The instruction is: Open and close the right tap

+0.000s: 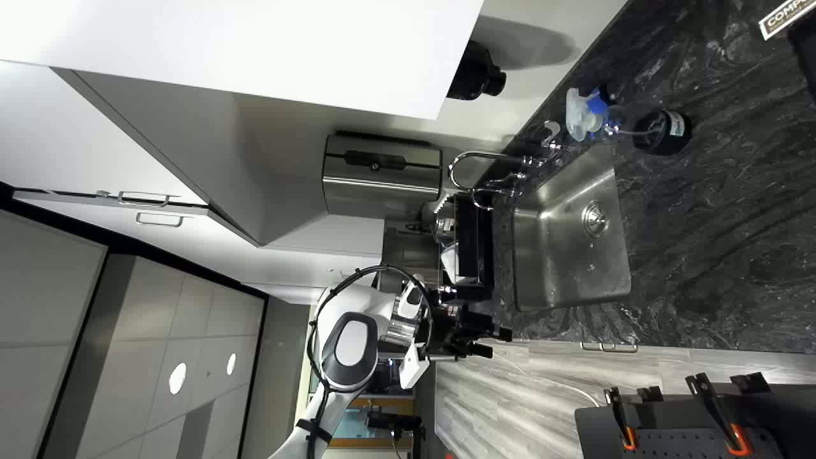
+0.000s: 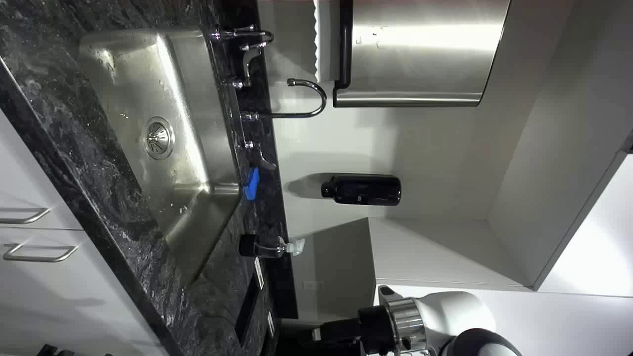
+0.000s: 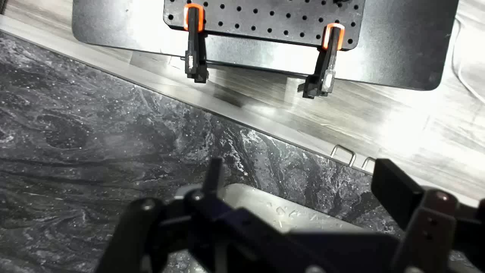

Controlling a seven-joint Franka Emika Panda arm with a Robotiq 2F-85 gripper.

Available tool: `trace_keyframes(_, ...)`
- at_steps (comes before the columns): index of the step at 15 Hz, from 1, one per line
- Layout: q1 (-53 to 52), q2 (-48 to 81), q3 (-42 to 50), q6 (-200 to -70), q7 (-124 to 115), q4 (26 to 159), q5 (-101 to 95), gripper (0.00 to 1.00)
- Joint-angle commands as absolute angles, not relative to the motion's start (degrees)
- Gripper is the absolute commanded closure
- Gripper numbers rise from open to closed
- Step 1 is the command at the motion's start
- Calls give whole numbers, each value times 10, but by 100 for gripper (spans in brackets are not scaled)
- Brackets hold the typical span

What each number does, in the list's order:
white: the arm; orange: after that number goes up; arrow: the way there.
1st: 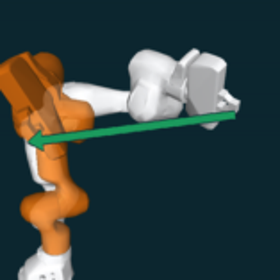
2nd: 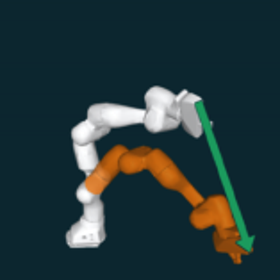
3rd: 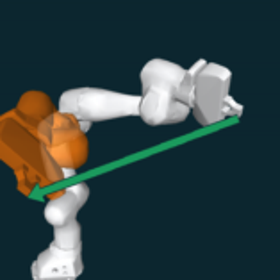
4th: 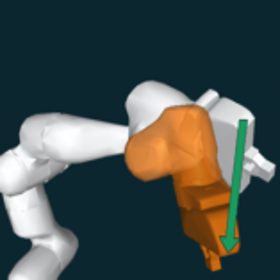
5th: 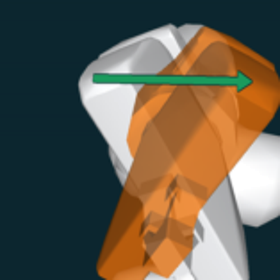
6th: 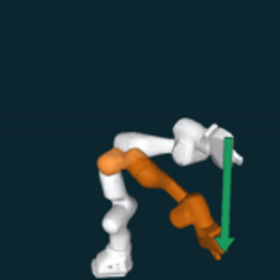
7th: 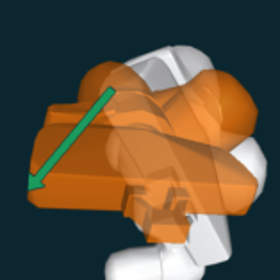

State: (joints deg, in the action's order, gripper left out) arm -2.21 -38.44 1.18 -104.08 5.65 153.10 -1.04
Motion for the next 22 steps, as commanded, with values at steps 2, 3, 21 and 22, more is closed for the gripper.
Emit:
trace_keyframes(2, -21, -384, 10, -1040, 57, 1530, -10, 0)
trace_keyframes(3, -21, -384, 10, -1040, 57, 1530, -10, 0)
trace_keyframes(21, -37, -152, 1, -1235, 218, 1339, -147, 0)
trace_keyframes(22, -39, -135, 0, -1250, 226, 1328, -150, 0)
